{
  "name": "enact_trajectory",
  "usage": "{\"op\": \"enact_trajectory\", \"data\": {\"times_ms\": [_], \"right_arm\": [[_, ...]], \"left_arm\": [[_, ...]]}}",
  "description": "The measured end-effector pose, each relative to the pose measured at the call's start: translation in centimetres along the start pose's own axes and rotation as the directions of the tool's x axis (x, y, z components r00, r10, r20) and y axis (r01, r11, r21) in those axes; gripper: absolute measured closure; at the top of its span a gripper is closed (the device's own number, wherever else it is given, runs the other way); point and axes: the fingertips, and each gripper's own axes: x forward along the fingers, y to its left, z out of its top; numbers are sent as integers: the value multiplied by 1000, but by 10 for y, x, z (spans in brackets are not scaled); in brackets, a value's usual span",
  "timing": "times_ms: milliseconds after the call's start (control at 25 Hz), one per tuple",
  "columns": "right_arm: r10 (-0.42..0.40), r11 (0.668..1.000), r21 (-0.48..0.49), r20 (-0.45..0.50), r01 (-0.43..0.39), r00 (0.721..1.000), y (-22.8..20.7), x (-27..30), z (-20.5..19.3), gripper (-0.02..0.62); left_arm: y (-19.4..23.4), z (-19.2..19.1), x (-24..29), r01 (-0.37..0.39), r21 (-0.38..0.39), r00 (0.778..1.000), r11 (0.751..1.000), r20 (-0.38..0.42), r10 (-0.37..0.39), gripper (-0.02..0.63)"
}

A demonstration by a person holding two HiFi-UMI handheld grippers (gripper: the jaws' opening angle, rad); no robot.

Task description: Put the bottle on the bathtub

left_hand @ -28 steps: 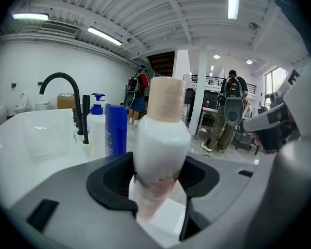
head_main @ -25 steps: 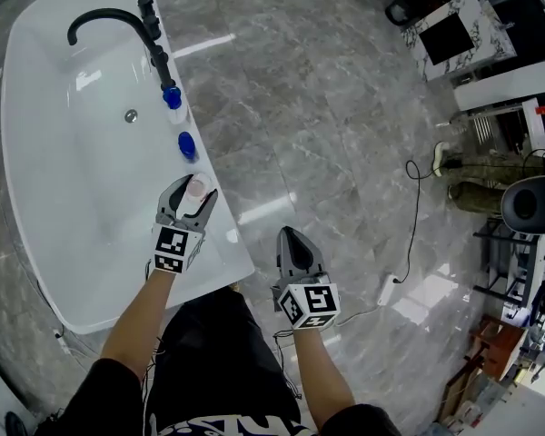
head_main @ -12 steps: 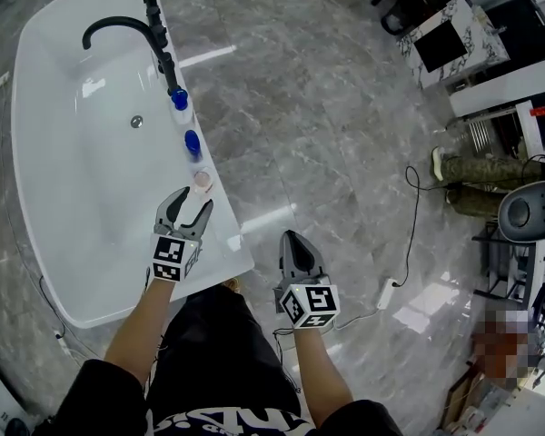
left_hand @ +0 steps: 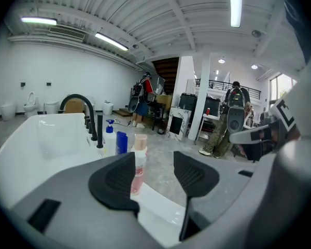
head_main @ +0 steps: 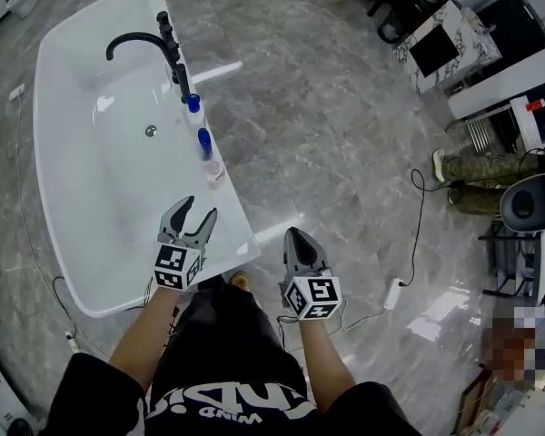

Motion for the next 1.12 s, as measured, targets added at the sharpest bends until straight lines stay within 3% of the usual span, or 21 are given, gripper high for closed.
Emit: {"op": "enact_trajectory", "data": {"times_ms": [600,1120], "right_arm": [[19,1000,-16,62,-18,998,25,-78,26,572],[58,998,-24,114,-55,992,50,-115,52,572]], "left_arm": [[-51,52,-87,50,-54,997,997,54,-47,373],[-78,80,-151,80,-20,992,997,97,-78,380]]}}
